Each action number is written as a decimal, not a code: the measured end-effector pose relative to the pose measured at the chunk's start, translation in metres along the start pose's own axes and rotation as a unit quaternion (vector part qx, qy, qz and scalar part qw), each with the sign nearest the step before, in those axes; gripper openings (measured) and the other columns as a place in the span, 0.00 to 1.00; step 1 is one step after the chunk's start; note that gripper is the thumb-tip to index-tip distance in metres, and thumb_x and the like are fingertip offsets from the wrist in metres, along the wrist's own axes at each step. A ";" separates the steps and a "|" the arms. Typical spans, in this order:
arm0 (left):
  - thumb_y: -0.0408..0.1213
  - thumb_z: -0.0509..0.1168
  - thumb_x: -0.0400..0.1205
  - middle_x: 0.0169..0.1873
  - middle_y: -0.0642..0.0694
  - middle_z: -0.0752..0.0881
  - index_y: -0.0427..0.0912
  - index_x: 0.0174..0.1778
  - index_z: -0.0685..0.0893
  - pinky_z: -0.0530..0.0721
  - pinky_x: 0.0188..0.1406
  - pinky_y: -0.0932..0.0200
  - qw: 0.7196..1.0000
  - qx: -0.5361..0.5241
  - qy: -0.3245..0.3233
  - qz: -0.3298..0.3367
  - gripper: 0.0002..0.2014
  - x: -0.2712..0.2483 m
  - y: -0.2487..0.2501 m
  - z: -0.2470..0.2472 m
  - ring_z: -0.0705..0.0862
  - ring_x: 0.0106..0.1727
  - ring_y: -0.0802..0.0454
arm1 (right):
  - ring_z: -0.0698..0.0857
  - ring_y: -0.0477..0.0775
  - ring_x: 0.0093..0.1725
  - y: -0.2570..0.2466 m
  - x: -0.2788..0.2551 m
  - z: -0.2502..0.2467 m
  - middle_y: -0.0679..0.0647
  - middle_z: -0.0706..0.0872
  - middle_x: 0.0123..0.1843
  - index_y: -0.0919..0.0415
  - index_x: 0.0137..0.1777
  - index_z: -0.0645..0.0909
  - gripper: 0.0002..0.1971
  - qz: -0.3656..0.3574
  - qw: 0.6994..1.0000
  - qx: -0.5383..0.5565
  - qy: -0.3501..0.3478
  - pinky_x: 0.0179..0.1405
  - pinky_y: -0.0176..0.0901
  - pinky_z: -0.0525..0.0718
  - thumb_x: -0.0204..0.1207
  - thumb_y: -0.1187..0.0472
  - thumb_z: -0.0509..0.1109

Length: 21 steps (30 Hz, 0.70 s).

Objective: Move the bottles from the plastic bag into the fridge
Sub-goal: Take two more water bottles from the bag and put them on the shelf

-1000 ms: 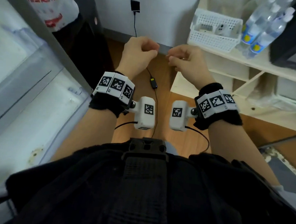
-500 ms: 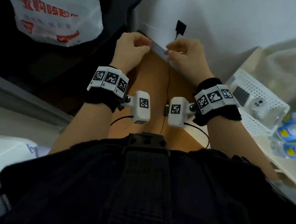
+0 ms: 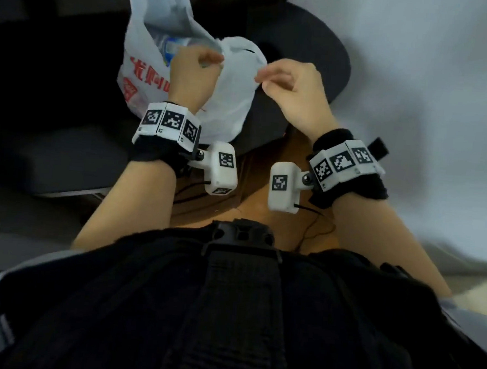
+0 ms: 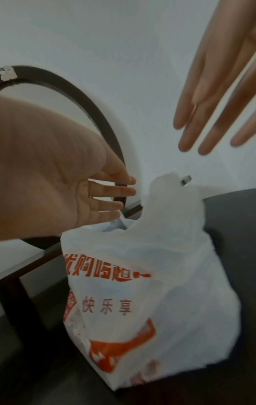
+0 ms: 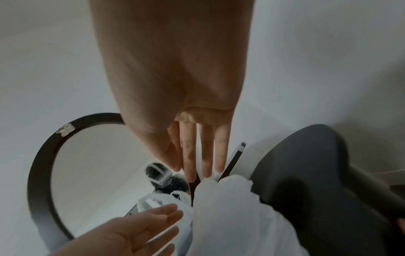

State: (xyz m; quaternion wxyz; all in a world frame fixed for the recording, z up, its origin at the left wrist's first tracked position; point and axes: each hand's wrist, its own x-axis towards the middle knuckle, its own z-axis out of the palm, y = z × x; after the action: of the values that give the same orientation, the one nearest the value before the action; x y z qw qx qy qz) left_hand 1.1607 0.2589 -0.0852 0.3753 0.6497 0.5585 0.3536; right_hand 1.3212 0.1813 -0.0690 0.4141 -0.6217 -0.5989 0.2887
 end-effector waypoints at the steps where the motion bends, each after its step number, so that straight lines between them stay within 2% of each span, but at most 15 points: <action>1: 0.27 0.62 0.80 0.58 0.41 0.87 0.37 0.60 0.85 0.82 0.64 0.58 1.000 0.004 0.002 -0.016 0.14 0.009 -0.003 -0.003 0.85 0.57 0.51 | 0.86 0.45 0.57 -0.001 0.012 0.003 0.55 0.89 0.54 0.64 0.54 0.85 0.10 -0.011 1.000 0.001 -0.010 0.62 0.34 0.82 0.77 0.70 0.65; 3: 0.28 0.63 0.81 0.61 0.38 0.86 0.36 0.62 0.84 0.79 0.64 0.57 0.997 0.031 -0.007 -0.069 0.14 0.031 -0.009 -0.009 0.84 0.62 0.47 | 0.86 0.45 0.58 -0.003 0.045 0.012 0.54 0.89 0.55 0.63 0.53 0.86 0.10 -0.024 0.999 0.003 -0.039 0.66 0.40 0.81 0.77 0.70 0.65; 5: 0.30 0.64 0.82 0.62 0.40 0.84 0.35 0.65 0.83 0.76 0.62 0.58 0.989 0.076 -0.041 -0.120 0.15 0.046 -0.018 -0.012 0.81 0.65 0.46 | 0.85 0.47 0.59 -0.003 0.073 0.026 0.54 0.89 0.55 0.63 0.53 0.87 0.11 -0.036 0.997 0.009 -0.068 0.66 0.42 0.81 0.77 0.70 0.65; 8: 0.31 0.63 0.84 0.52 0.43 0.80 0.32 0.67 0.80 0.74 0.53 0.60 0.970 0.143 -0.087 -0.177 0.15 0.063 -0.029 -0.014 0.80 0.54 0.49 | 0.86 0.49 0.54 -0.005 0.112 0.046 0.57 0.90 0.53 0.64 0.53 0.87 0.11 -0.067 0.992 0.002 -0.105 0.59 0.40 0.81 0.77 0.70 0.64; 10: 0.31 0.62 0.84 0.53 0.41 0.81 0.32 0.67 0.80 0.78 0.52 0.58 0.960 0.160 -0.081 -0.213 0.16 0.071 -0.034 -0.015 0.81 0.50 0.48 | 0.86 0.52 0.55 0.000 0.135 0.054 0.59 0.90 0.55 0.66 0.55 0.86 0.11 -0.080 0.986 -0.038 -0.142 0.57 0.38 0.78 0.78 0.68 0.64; 12: 0.31 0.63 0.84 0.56 0.39 0.81 0.33 0.69 0.78 0.82 0.58 0.52 0.955 0.163 -0.062 -0.238 0.17 0.080 -0.038 -0.015 0.84 0.51 0.44 | 0.84 0.56 0.62 0.012 0.156 0.058 0.61 0.88 0.60 0.67 0.58 0.85 0.13 -0.053 0.977 -0.092 -0.183 0.62 0.41 0.77 0.79 0.64 0.65; 14: 0.31 0.64 0.84 0.64 0.36 0.80 0.32 0.72 0.75 0.82 0.64 0.49 0.953 0.159 -0.049 -0.254 0.20 0.086 -0.041 -0.015 0.84 0.58 0.41 | 0.85 0.63 0.59 0.027 0.173 0.059 0.67 0.87 0.58 0.72 0.56 0.84 0.16 0.000 0.969 -0.132 -0.208 0.60 0.52 0.82 0.77 0.59 0.66; 15: 0.30 0.65 0.83 0.70 0.36 0.78 0.33 0.74 0.73 0.81 0.64 0.51 0.950 0.168 -0.048 -0.259 0.22 0.089 -0.042 -0.015 0.83 0.63 0.40 | 0.85 0.64 0.57 0.032 0.180 0.058 0.69 0.88 0.55 0.72 0.54 0.84 0.18 0.022 0.965 -0.147 -0.215 0.58 0.54 0.84 0.76 0.56 0.68; 18: 0.27 0.67 0.80 0.74 0.37 0.74 0.36 0.74 0.74 0.76 0.68 0.54 0.941 0.199 -0.032 -0.271 0.24 0.096 -0.055 -0.009 0.77 0.72 0.41 | 0.84 0.62 0.58 0.048 0.196 0.053 0.63 0.86 0.58 0.67 0.59 0.82 0.19 0.076 0.942 -0.207 -0.253 0.59 0.51 0.83 0.73 0.55 0.71; 21: 0.30 0.69 0.79 0.75 0.38 0.73 0.36 0.73 0.74 0.73 0.74 0.52 0.940 0.192 0.030 -0.281 0.25 0.096 -0.065 -0.003 0.74 0.74 0.42 | 0.82 0.64 0.60 0.058 0.201 0.054 0.63 0.82 0.62 0.67 0.65 0.76 0.22 0.117 0.905 -0.269 -0.308 0.57 0.51 0.81 0.74 0.55 0.68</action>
State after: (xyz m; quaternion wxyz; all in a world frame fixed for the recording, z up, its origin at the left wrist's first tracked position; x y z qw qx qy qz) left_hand 1.1404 0.3608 -0.1373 0.3105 0.5151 0.7866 0.1397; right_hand 1.3276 0.3913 -0.1185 -0.0109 -0.6555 -0.6742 0.3400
